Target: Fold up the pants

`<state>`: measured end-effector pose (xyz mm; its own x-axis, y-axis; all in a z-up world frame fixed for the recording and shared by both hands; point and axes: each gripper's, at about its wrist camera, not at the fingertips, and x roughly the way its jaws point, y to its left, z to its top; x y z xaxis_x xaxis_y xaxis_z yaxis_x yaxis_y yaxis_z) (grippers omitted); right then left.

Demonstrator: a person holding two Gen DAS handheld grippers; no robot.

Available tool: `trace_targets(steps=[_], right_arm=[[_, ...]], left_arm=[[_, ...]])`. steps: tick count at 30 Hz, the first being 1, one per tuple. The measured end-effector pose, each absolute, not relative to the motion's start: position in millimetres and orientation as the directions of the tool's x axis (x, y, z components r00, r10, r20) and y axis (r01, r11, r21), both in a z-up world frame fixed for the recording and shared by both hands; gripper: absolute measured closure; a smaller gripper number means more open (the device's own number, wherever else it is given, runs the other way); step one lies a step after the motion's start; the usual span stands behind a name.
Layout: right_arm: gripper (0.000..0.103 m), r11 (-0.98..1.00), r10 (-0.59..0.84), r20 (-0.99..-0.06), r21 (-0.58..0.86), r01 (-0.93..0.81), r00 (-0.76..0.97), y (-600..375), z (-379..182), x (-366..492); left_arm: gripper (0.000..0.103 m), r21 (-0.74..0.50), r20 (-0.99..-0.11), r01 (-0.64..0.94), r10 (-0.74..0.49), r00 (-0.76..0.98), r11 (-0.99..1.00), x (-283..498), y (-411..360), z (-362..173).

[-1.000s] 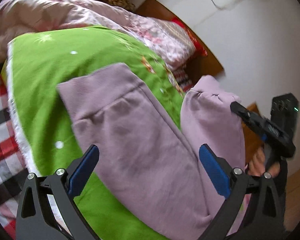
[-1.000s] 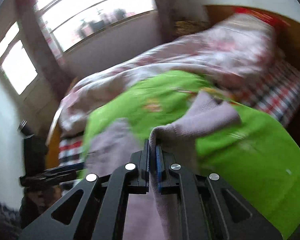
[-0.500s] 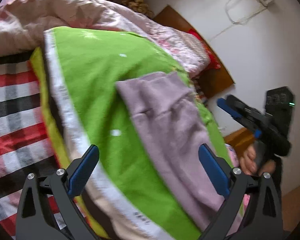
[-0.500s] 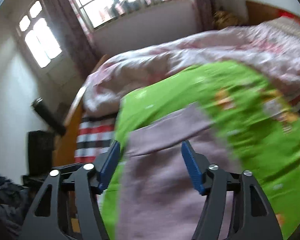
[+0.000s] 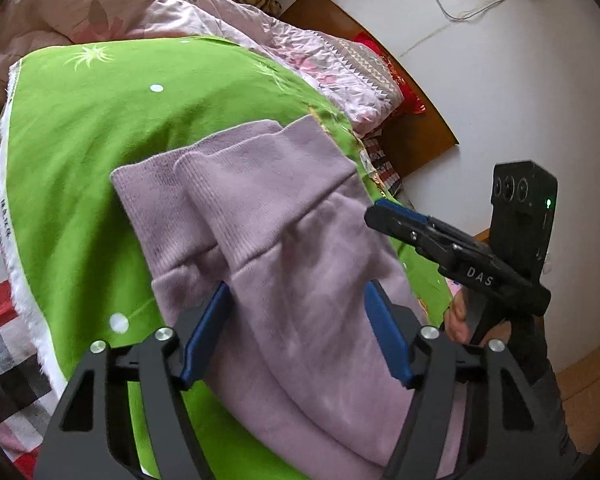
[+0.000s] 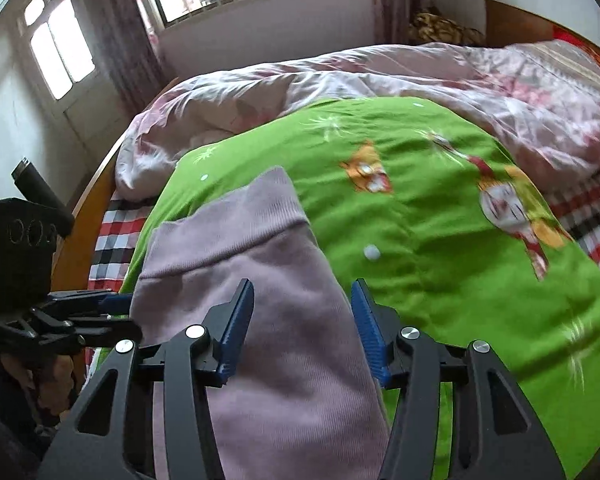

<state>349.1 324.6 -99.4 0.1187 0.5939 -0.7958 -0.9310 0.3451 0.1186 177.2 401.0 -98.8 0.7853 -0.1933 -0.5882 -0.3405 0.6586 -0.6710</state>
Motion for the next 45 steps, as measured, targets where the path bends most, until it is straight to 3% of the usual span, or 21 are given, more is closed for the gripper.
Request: trace_targets(steps=[4,6,9,11,14,22,27,30,34,35,36,37,38,41,45], right_arm=[[0.062,0.324,0.592,-0.801,0.136,-0.936,0.089,331,-105,357],[0.084,0.315,0.597,-0.799,0.153,-0.937,0.07,331,-108,359],[0.094,0.311,0.621,-0.779,0.146,-0.939,0.085,324,-104,355],[0.095,0.317,0.633,-0.767,0.135,-0.939,0.103,321,-100,351],[0.096,0.334,0.633,-0.761,0.103,-0.937,0.142,320,-95,343],[0.096,0.341,0.69,-0.701,0.092,-0.935,0.183,319,-43,317],[0.096,0.377,0.577,-0.795,0.054,-0.925,0.189,352,-74,317],[0.096,0.411,0.522,-0.833,0.06,-0.91,0.181,361,-109,326],[0.083,0.422,0.562,-0.814,0.125,-0.898,0.15,353,-109,335],[0.064,0.429,0.563,-0.812,0.126,-0.894,0.156,349,-106,336],[0.039,0.445,0.563,-0.808,0.12,-0.888,0.173,342,-99,336],[0.033,0.454,0.573,-0.797,0.112,-0.884,0.193,334,-90,334],[0.033,0.453,0.59,-0.78,0.106,-0.885,0.209,323,-81,331],[0.033,0.438,0.614,-0.754,0.082,-0.895,0.232,285,-56,311],[0.033,0.437,0.563,-0.786,0.02,-0.899,0.256,217,-56,256]], left_arm=[[0.04,-0.664,-0.593,-0.347,-0.183,0.784,0.662,183,402,-99],[0.043,-0.652,-0.602,-0.356,-0.171,0.78,0.669,185,401,-98],[0.062,-0.622,-0.624,-0.383,-0.137,0.77,0.683,183,401,-98],[0.085,-0.583,-0.644,-0.407,-0.094,0.759,0.703,180,400,-95],[0.094,-0.581,-0.638,-0.404,-0.087,0.765,0.707,176,400,-92],[0.096,-0.59,-0.545,-0.337,-0.054,0.837,0.734,144,402,-37],[0.096,-0.659,-0.617,-0.387,-0.167,0.769,0.645,152,434,-81],[0.089,-0.665,-0.648,-0.42,-0.198,0.735,0.618,158,442,-113],[0.078,-0.674,-0.627,-0.407,-0.188,0.756,0.616,154,445,-113],[0.075,-0.677,-0.626,-0.408,-0.188,0.757,0.613,153,446,-112],[0.071,-0.675,-0.627,-0.412,-0.181,0.758,0.612,151,446,-110],[0.046,-0.65,-0.643,-0.441,-0.139,0.753,0.619,147,445,-105],[0.021,-0.582,-0.684,-0.513,-0.038,0.728,0.631,140,443,-96],[0.02,-0.535,-0.657,-0.527,0.067,0.751,0.66,119,429,-72],[0.018,-0.522,-0.603,-0.354,-0.042,0.797,0.776,124,380,-47]])
